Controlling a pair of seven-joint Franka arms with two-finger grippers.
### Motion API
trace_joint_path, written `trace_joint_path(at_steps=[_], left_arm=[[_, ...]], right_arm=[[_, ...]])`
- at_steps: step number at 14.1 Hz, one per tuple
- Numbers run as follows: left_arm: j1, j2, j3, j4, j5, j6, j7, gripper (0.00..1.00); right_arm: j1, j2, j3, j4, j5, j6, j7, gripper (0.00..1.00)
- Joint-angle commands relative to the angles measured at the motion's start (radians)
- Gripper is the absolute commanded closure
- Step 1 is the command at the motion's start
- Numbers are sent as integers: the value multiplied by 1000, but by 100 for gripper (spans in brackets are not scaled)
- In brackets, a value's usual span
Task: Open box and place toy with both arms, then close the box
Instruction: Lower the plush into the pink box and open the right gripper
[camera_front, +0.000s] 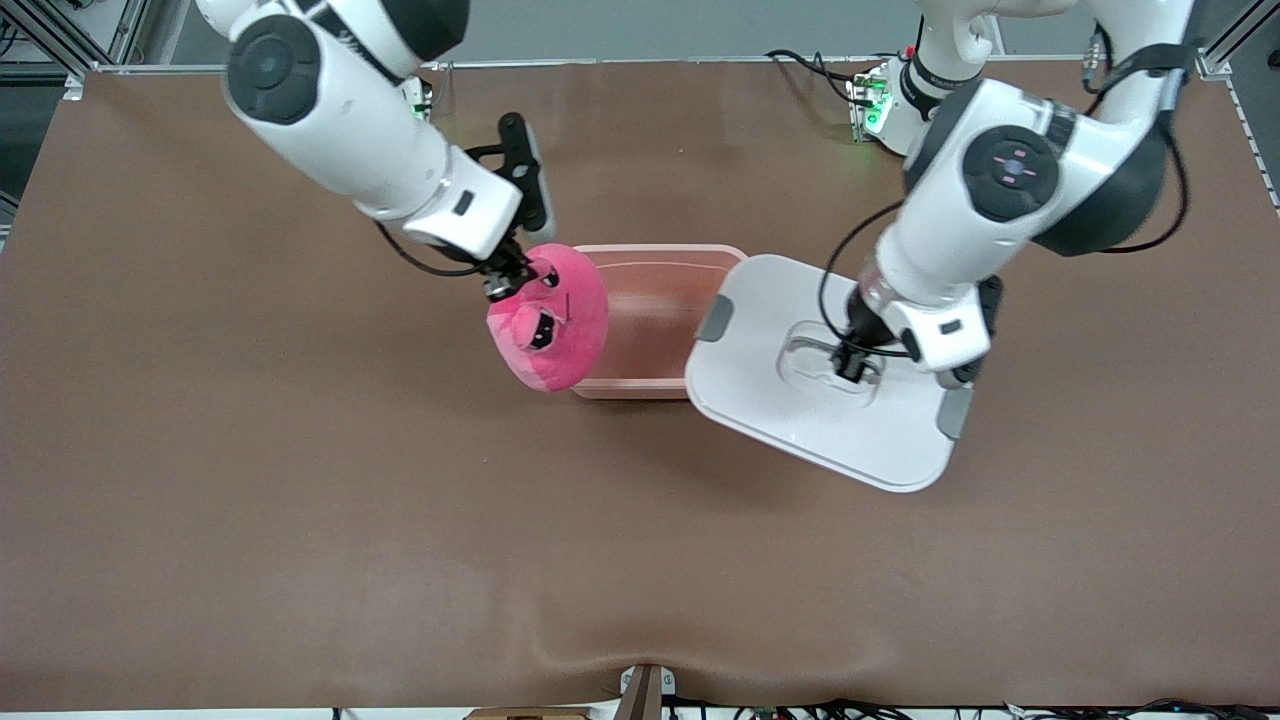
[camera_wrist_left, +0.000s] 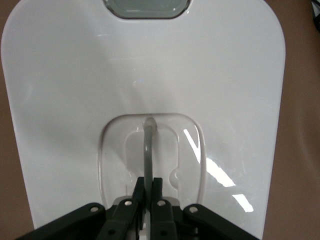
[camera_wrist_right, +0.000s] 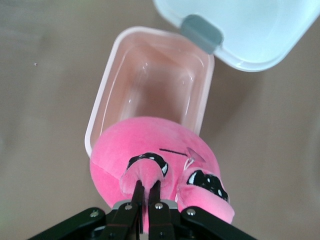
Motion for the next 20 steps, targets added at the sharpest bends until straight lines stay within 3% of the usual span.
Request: trace_joint_path(at_steps=[1, 8, 16, 20], left_arm=[[76, -21, -6, -3, -23, -52, 161, 100], [196, -7, 0, 25, -44, -124, 513, 100], [255, 38, 3, 20, -31, -138, 637, 100], [257, 22, 1, 25, -44, -210, 636, 100]], right_arm=[[55, -6, -14, -25, 17, 22, -27, 100], [104, -9, -14, -63, -49, 19, -30, 100], [92, -11, -15, -97, -87, 39, -96, 100], [92, -12, -17, -112, -87, 80, -105, 100]])
